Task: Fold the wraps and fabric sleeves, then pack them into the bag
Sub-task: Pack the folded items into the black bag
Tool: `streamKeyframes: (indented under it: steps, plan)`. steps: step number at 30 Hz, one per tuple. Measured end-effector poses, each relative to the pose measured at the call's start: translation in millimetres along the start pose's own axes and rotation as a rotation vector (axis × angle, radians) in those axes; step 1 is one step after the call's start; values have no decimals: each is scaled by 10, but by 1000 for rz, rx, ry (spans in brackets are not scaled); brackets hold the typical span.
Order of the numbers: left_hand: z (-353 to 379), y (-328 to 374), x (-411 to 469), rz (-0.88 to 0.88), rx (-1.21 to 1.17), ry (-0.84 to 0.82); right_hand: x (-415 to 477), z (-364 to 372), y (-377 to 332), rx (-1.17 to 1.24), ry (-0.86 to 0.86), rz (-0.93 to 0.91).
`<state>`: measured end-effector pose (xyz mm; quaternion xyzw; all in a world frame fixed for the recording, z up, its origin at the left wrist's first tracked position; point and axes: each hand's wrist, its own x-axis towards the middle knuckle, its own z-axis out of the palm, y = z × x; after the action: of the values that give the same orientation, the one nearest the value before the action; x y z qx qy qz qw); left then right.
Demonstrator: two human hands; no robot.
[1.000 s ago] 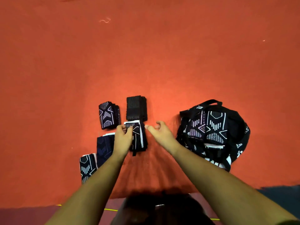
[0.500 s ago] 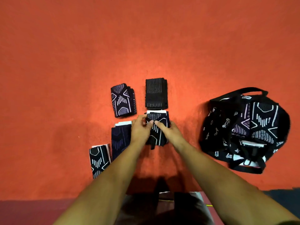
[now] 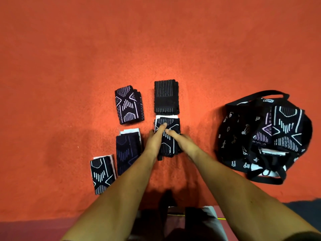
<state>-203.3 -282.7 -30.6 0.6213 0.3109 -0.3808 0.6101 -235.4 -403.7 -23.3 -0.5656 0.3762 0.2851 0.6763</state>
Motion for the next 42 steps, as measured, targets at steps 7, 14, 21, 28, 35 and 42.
streamKeyframes:
  steps: [7, 14, 21, 28, 35, 42]
  plan:
    - [5, -45, -279, 84, -20, -119, -298, 53, 94, 210, -54, -110]
    - [116, 89, -907, 240, -47, -162, -940, -69, -132, 212, -55, -310]
    - [776, 643, -1676, 498, 47, -282, -1889, -581, -688, 232, 1, -537]
    - [1784, 720, -2104, 599, 177, -347, -2282, -1636, -804, 323, 44, -599]
    - [2976, 296, -2105, 513, 374, -236, -2259, -2943, -536, 354, 31, -518]
    - [3554, 62, -1534, 737, 992, -4, -1918, -4170, -254, 601, 37, -367]
